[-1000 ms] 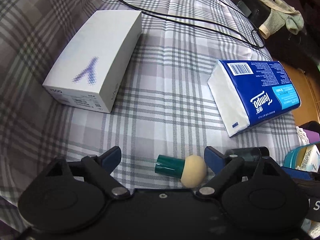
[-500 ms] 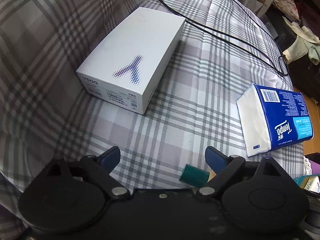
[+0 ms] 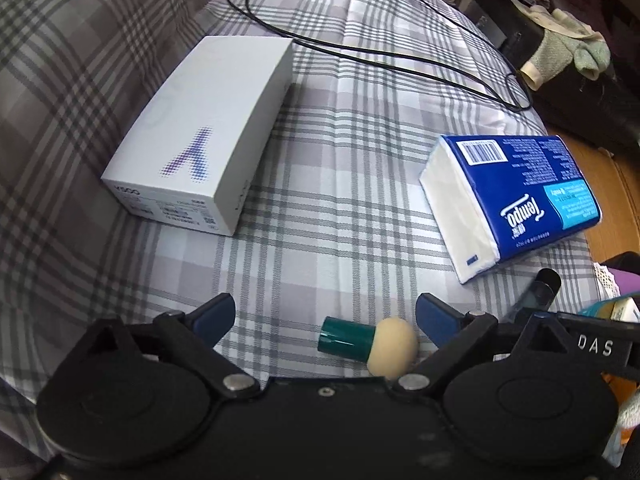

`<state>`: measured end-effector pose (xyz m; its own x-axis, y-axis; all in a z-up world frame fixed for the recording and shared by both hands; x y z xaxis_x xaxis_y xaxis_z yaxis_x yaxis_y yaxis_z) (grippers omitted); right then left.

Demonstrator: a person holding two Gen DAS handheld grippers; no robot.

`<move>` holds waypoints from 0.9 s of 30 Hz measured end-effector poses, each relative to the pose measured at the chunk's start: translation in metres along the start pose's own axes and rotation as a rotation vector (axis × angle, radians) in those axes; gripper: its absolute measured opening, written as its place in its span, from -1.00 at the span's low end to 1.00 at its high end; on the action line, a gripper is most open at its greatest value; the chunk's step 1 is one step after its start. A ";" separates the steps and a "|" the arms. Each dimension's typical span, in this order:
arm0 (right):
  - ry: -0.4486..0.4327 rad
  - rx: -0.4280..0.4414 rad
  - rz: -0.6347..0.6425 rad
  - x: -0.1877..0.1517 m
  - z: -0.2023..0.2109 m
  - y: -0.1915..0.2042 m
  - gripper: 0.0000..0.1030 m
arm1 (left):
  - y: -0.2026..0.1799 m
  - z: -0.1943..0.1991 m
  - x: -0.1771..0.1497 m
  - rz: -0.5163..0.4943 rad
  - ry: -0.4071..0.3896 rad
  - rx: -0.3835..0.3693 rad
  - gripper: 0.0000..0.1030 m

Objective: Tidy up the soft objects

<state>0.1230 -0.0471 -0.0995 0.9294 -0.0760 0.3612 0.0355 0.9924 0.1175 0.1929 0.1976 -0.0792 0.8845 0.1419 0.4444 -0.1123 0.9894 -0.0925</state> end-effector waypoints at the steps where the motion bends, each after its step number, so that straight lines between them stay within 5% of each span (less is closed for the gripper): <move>1: -0.002 0.004 -0.006 0.001 0.001 -0.003 -0.17 | -0.003 0.000 -0.001 -0.020 -0.001 -0.006 0.91; 10: -0.022 0.017 -0.015 0.005 0.011 -0.017 -0.06 | -0.030 -0.018 -0.007 -0.175 0.039 0.035 0.96; 14: -0.031 0.026 0.023 0.005 0.014 -0.018 -0.05 | -0.032 -0.029 -0.007 -0.185 0.089 0.027 0.72; 18: -0.038 0.038 0.118 0.004 0.015 -0.012 0.03 | -0.028 -0.035 -0.007 -0.152 0.132 -0.008 0.18; 27: -0.102 -0.002 0.407 -0.003 0.016 0.005 0.03 | -0.024 -0.032 -0.007 -0.124 0.124 -0.020 0.10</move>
Point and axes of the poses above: each gripper's, at about its wrist camera, not at the fingertips, and z roughly against the way its jaws point, y to its left, x to its top, the point moved 1 cm from there along -z, roughly the way its jaws point
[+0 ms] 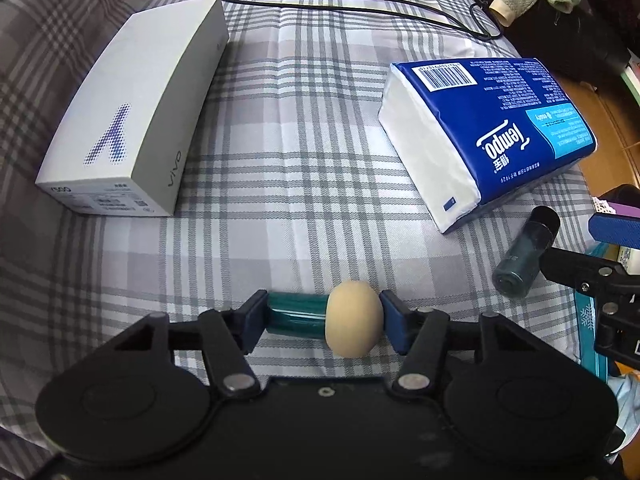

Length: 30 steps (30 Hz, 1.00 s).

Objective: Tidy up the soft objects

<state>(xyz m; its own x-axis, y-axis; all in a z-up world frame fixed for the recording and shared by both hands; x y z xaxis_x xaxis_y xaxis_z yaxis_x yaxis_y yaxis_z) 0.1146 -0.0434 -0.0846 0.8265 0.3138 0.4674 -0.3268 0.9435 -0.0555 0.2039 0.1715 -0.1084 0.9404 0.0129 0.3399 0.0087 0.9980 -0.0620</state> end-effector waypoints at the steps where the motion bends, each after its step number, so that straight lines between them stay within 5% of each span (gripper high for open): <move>1: -0.004 0.004 0.024 0.000 -0.001 0.001 0.03 | 0.000 0.001 0.000 0.003 0.000 0.001 0.10; 22: -0.010 -0.029 0.227 -0.011 -0.026 0.027 0.21 | 0.007 0.004 -0.001 0.047 0.001 -0.004 0.10; 30: 0.007 -0.040 0.226 -0.015 -0.028 0.028 -0.21 | 0.008 0.004 -0.001 0.052 -0.004 -0.011 0.10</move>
Point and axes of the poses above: each gripper's, at about its wrist camera, not at the fingertips, and z roughly against the way its jaws point, y to its left, x to its top, the point moved 1 cm from there along -z, roughly the way its jaws point
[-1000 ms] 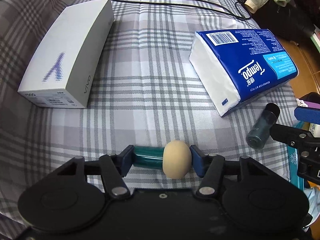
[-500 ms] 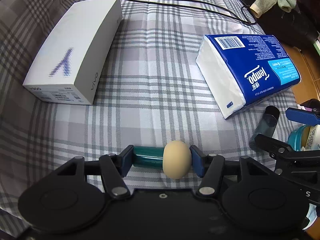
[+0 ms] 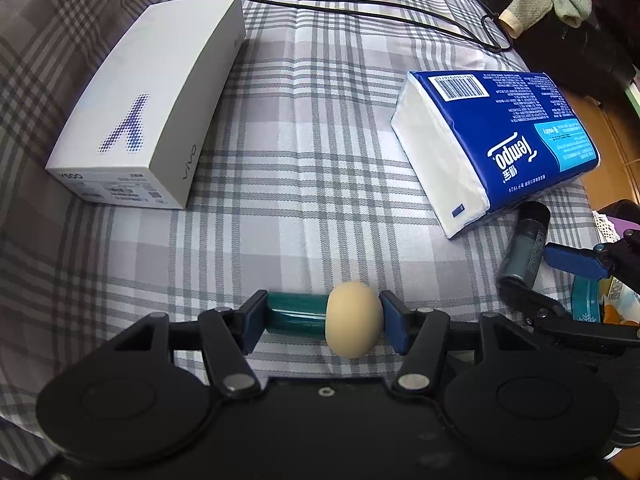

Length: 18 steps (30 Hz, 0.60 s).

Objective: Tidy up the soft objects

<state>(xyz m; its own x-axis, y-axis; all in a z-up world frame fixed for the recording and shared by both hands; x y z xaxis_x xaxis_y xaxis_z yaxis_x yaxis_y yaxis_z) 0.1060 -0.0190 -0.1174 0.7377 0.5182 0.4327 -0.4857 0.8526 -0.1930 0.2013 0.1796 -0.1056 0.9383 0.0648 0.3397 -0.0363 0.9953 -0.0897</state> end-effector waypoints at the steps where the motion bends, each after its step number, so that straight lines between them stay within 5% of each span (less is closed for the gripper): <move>1: -0.005 -0.001 -0.006 0.000 0.002 -0.001 -0.23 | 0.000 0.000 0.000 0.003 -0.001 0.000 0.10; 8: -0.037 -0.019 -0.001 0.000 0.013 -0.008 -0.22 | -0.002 0.002 -0.001 -0.007 -0.006 0.012 0.10; 10: -0.058 -0.027 0.006 0.000 0.016 -0.008 -0.11 | -0.002 0.001 -0.001 -0.006 -0.003 0.012 0.10; 12: -0.079 -0.068 0.018 0.002 0.015 -0.007 0.35 | -0.001 0.001 -0.001 -0.005 -0.004 0.012 0.10; 18: -0.070 -0.082 0.044 0.009 0.000 -0.007 0.35 | 0.000 0.002 0.000 -0.003 -0.004 0.006 0.10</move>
Point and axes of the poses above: each gripper's, at about its wrist camera, not at the fingertips, and z roughly against the way its jaws point, y to its left, x to its top, the point moved 1 cm from there along -z, roughly the way its jaws point
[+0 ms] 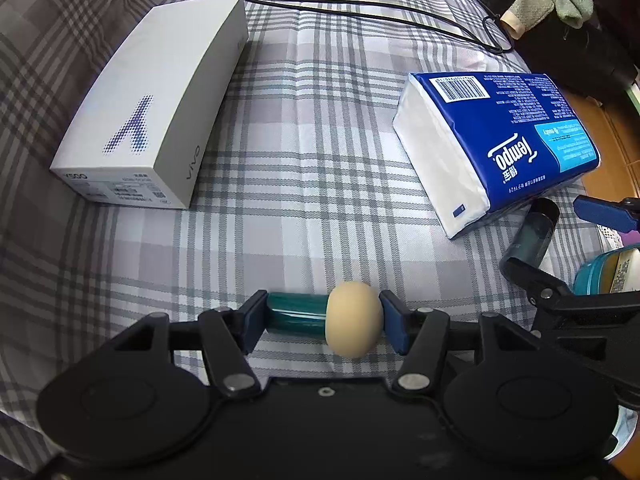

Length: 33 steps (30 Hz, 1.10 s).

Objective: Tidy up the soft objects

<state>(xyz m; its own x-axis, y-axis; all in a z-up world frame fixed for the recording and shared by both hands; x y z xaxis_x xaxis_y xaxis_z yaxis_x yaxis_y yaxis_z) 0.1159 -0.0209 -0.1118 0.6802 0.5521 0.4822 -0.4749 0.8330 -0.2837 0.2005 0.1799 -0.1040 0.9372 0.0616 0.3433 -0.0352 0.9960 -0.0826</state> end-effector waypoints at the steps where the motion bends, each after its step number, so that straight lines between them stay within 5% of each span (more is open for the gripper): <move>1: 0.007 -0.007 0.013 0.000 -0.003 0.001 0.35 | 0.000 0.000 0.000 0.000 0.000 -0.002 0.10; 10: 0.011 0.014 0.026 -0.006 -0.002 0.005 0.01 | 0.002 0.000 0.000 0.015 0.003 -0.008 0.10; 14: 0.024 0.032 -0.032 -0.001 0.012 -0.005 -0.58 | 0.003 0.001 -0.001 0.016 -0.003 -0.001 0.10; 15: 0.027 0.050 -0.057 0.000 0.016 -0.009 -0.58 | 0.002 0.001 0.000 0.015 -0.002 0.002 0.10; 17: 0.016 0.111 -0.113 0.001 0.024 -0.019 -0.52 | 0.001 0.001 0.000 0.012 -0.001 0.010 0.10; 21: 0.019 0.192 -0.259 0.002 0.026 -0.039 0.14 | 0.001 0.002 -0.001 0.005 -0.005 0.013 0.10; 23: 0.015 0.171 -0.288 0.003 0.025 -0.045 0.28 | 0.001 0.002 -0.001 0.007 -0.002 0.015 0.10; 33: 0.053 0.033 -0.251 0.002 -0.008 -0.046 0.35 | 0.003 0.000 0.000 0.010 0.007 0.005 0.10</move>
<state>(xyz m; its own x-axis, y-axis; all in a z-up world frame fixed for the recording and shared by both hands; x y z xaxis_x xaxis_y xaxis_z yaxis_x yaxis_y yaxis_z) 0.1432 -0.0574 -0.1044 0.8069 0.3302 0.4897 -0.3049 0.9430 -0.1333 0.2000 0.1825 -0.1043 0.9392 0.0713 0.3360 -0.0465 0.9956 -0.0811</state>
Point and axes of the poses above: each gripper's, at about its wrist camera, not at the fingertips, and z roughly against the way its jaws point, y to its left, x to its top, the point moved 1 cm from there along -z, roughly the way its jaws point
